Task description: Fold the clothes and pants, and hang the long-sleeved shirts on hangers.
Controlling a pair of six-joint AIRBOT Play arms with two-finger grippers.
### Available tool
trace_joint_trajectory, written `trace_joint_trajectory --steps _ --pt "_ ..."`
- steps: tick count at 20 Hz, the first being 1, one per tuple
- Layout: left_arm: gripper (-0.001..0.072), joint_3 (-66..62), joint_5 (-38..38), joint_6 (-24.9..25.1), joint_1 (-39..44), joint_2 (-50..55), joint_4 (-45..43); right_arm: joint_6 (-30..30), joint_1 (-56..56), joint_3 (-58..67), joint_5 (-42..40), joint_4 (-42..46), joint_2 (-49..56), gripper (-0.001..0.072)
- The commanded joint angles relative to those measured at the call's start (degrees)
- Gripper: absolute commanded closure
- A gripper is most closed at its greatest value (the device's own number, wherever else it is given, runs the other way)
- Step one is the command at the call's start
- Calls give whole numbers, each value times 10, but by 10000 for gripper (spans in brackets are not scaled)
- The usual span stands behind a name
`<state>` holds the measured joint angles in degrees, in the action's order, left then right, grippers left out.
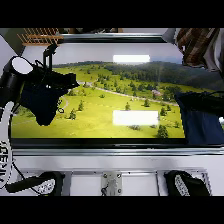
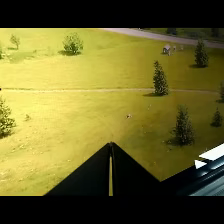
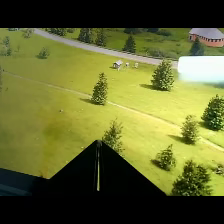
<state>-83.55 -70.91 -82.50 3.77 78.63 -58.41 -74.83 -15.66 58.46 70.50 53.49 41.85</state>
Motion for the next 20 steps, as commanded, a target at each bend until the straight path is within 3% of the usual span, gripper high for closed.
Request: trace_joint_trajectory --steps 1,9,13,15,17,18,19,20 --pt "700 0 0 0 0 0 0 0 0 0 0 0 0 685" --pt "700 0 2 0 0 0 0 0 0 0 0 0 0 685" --pt "700 0 62 2 -5 0 -6 0 0 0 0 0 0 685" --pt "700 -1 82 12 -29 0 -42 0 0 0 0 0 0 685" --pt "700 -2 92 10 -73 0 -132 0 0 0 0 0 0 685" --pt "558 0 94 10 -100 0 -186 0 0 0 0 0 0 685" --pt "125 8 98 9 -125 1 -228 0 0 0 0 0 0 685" --pt "-2 17 105 -6 -149 5 -259 0 0 0 0 0 0 685"
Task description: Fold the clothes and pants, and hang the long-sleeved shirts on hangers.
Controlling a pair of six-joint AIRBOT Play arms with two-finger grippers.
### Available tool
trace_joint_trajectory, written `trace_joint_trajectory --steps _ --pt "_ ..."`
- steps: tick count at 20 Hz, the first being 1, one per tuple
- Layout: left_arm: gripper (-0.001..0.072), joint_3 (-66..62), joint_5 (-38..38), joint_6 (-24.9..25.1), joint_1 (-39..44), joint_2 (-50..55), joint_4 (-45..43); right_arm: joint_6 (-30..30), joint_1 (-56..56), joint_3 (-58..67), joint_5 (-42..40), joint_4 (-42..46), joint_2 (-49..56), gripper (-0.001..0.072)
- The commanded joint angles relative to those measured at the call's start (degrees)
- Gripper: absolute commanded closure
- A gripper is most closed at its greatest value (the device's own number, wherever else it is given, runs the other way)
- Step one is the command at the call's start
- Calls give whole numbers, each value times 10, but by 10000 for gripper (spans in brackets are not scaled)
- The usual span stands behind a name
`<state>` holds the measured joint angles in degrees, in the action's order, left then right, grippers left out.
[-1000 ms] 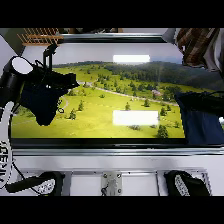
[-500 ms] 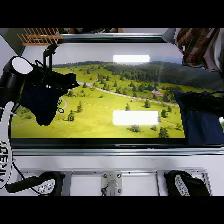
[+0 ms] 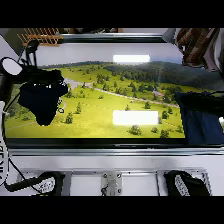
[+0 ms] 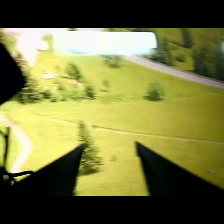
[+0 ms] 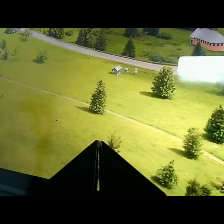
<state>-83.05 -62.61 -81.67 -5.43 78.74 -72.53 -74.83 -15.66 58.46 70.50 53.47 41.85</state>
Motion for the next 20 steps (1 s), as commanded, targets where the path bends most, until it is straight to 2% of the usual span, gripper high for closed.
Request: trace_joint_trajectory --steps 1,6,12,13,14,15,16,17,20 --pt "-2 19 23 -19 -82 14 -136 0 0 0 0 0 0 685" --pt "-1 62 77 -35 -159 110 -140 0 0 0 0 0 0 685" --pt "0 33 76 -43 -150 213 -149 0 0 0 0 0 0 685" --pt "33 30 74 -44 -144 218 -148 0 0 0 0 0 0 685" --pt "103 28 72 -48 -139 222 -149 0 0 0 0 0 0 685" --pt "263 29 71 -60 -136 222 -149 0 0 0 0 0 0 685" --pt "585 29 66 -63 -132 221 -146 0 0 0 0 0 0 685" --pt "700 29 60 -62 -129 218 -143 0 0 0 0 0 0 685" --pt "702 29 57 -63 -103 163 -143 0 0 0 0 0 0 685"
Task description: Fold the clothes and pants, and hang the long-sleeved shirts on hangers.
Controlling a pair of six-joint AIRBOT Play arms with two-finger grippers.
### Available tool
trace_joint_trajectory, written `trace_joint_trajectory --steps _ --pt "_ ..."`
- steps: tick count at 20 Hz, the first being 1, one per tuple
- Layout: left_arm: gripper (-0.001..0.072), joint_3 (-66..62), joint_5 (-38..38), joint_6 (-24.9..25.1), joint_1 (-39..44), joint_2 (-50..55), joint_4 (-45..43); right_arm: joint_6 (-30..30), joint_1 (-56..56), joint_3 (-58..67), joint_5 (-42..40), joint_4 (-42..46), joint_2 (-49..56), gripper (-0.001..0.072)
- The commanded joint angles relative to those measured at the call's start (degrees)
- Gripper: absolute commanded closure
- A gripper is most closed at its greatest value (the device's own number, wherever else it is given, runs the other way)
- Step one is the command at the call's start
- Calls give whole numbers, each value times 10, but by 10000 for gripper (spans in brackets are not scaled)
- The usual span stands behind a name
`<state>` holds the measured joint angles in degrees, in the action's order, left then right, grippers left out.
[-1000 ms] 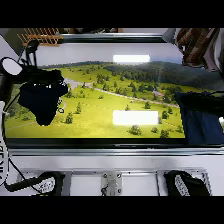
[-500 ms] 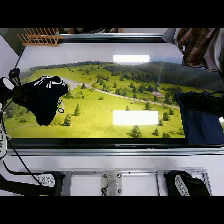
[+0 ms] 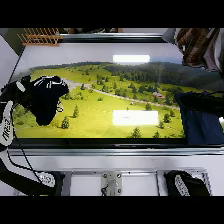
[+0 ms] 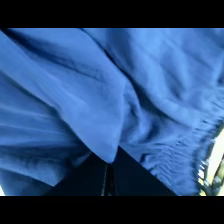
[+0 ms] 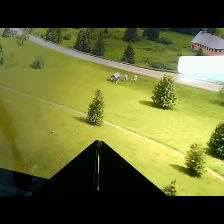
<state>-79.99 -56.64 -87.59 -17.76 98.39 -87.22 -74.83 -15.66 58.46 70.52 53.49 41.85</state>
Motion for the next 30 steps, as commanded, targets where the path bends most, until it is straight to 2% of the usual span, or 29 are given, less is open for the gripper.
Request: trace_joint_trajectory --steps 1,6,9,14,18,19,20,21,22,24,27,30 --pt "702 -2 3 -3 36 -66 4 0 0 0 0 0 0 685" --pt "702 -2 -2 -6 189 -236 67 0 0 0 0 0 0 685" --pt "702 -2 8 -36 322 -275 78 0 0 0 0 0 0 685" --pt "702 -2 114 -116 539 -229 78 0 0 0 -1 -23 0 685" --pt "701 -2 191 -155 636 -160 80 0 0 0 -2 -32 1 686" --pt "569 -3 192 -164 644 -151 80 0 0 0 -2 -32 1 686" --pt "160 -2 186 -164 644 -151 79 0 0 0 -2 -32 1 686" --pt "10 -2 170 -169 633 -161 78 0 0 0 -2 -32 1 686" --pt "38 -2 143 -169 613 -176 77 0 0 0 -2 -32 1 686" --pt "38 10 89 -170 544 -215 73 0 0 0 -2 -32 1 687" --pt "38 99 48 -192 397 -277 73 0 0 0 -2 -33 1 687" --pt "38 205 37 -215 263 -296 90 0 0 0 -2 -33 1 687"
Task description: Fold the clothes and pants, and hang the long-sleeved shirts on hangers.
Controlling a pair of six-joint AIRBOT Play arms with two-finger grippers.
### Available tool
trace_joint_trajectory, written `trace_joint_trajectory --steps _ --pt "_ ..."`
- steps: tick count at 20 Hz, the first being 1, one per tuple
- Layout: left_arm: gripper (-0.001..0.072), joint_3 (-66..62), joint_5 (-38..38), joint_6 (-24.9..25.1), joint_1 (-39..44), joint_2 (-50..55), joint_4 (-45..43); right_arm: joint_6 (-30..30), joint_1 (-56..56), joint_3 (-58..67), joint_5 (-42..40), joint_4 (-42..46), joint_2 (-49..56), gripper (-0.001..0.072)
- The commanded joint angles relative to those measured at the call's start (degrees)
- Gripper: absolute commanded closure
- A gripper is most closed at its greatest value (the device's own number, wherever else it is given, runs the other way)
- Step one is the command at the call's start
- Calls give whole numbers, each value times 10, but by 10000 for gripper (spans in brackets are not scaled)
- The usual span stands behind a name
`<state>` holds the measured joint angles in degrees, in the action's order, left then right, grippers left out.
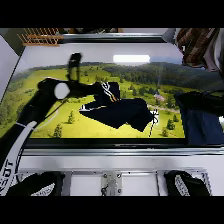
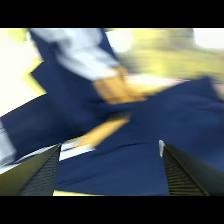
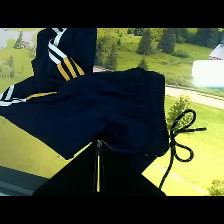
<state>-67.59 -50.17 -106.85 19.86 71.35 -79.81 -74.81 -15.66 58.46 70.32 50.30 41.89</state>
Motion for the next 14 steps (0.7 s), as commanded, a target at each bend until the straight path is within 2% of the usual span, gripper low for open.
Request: trace_joint_trajectory --steps 1,4,7,12,13,14 --pt "38 111 -21 -22 -151 -19 45 0 0 0 0 0 1 687" --pt "38 157 5 21 -203 24 155 0 0 0 0 0 5 686" --pt "38 163 29 47 -195 85 232 -2 0 0 0 -1 10 687" --pt "40 162 44 57 -151 141 283 -2 0 0 0 0 32 686" --pt "103 162 56 58 -144 144 287 -2 0 0 0 0 43 686" --pt "475 162 68 59 -140 145 289 -2 0 0 0 1 59 684"
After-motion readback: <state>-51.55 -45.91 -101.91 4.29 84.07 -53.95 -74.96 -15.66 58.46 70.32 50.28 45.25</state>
